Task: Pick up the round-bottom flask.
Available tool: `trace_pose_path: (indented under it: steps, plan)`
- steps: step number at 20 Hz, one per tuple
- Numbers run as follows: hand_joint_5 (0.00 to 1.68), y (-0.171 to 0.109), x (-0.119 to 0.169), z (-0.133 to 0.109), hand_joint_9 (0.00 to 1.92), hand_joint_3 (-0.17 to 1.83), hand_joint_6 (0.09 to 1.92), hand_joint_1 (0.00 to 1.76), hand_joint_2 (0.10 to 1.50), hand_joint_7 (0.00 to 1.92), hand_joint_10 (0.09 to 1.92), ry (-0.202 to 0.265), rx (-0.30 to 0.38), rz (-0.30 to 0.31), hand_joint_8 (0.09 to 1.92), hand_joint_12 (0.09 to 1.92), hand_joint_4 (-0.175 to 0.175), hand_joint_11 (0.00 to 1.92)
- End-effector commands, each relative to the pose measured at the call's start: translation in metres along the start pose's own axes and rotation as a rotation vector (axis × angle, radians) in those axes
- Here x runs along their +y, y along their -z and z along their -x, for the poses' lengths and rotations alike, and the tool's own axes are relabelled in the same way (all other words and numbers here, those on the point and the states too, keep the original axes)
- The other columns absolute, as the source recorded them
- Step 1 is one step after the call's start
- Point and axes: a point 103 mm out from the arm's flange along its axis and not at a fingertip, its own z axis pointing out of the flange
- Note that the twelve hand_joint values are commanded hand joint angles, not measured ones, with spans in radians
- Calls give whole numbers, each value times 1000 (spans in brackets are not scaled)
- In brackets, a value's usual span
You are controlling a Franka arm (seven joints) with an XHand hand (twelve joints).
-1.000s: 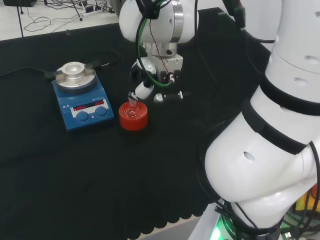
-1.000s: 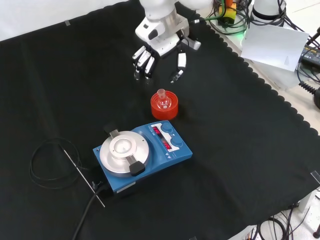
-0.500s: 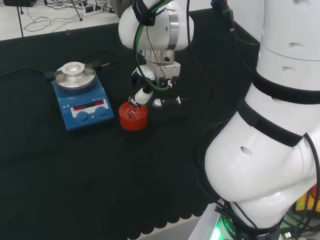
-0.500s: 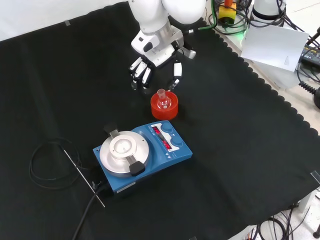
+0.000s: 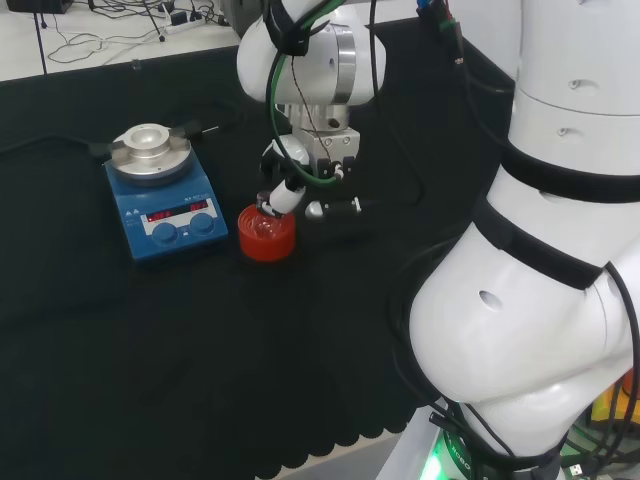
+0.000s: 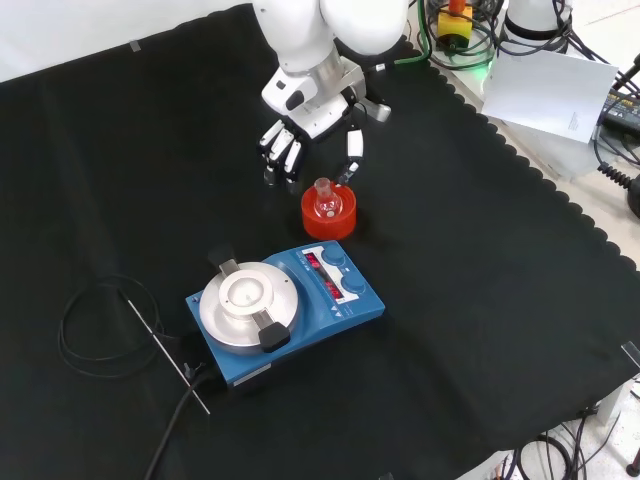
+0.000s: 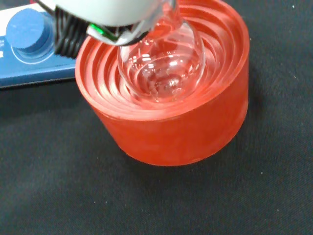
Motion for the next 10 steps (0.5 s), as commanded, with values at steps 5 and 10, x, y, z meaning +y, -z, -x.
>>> trace_pose_path:
  steps: [5, 10]
  plan:
    - [711, -4, 2, -1, 471, 711, 661, 947, 572, 248, 651, 7, -6, -8, 641, 1389, -50, 156]
    - [781, -6, 4, 1, 476, 708, 693, 945, 575, 255, 652, 12, -6, -14, 644, 1389, -54, 157]
